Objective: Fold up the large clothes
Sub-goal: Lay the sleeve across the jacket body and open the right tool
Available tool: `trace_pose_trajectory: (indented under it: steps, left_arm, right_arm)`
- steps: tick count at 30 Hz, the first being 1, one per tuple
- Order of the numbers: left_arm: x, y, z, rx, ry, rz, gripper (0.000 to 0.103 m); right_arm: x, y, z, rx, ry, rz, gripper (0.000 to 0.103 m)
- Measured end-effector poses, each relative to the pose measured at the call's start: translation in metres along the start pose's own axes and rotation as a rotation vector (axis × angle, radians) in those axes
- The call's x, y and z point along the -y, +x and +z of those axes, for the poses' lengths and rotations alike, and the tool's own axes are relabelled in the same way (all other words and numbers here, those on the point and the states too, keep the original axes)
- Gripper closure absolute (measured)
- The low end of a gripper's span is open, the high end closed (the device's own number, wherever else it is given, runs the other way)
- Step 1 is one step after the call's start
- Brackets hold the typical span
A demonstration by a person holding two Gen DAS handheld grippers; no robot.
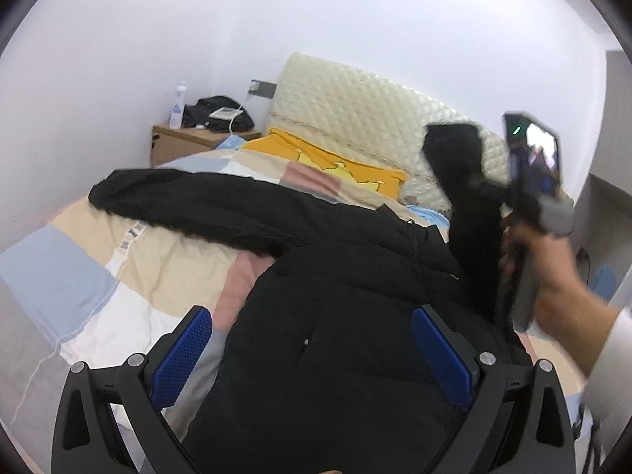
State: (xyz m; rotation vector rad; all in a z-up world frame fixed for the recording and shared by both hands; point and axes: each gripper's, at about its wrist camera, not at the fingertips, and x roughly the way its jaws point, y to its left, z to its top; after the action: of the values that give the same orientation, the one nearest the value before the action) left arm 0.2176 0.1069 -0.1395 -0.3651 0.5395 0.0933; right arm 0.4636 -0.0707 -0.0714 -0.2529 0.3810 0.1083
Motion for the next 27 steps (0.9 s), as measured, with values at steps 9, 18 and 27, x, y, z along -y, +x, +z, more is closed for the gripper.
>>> trace_pose_trajectory:
  steps: [9,18,27]
  left_arm:
    - [-0.02,0.029,-0.003,-0.071,-0.032,0.027,0.001]
    - [-0.014,0.055,-0.016,-0.107,0.052,0.081,0.001]
    - [0.001,0.062,-0.023,-0.112,0.122,0.113,0.001]
  right_arm:
    - [-0.071,0.069,-0.055,-0.147,0.025,0.124,0.089]
    - [-0.1,0.117,-0.108,-0.309,0.008,0.18,0.068]
    - [-0.078,0.087,-0.082,-0.334,0.099,0.294,0.008]
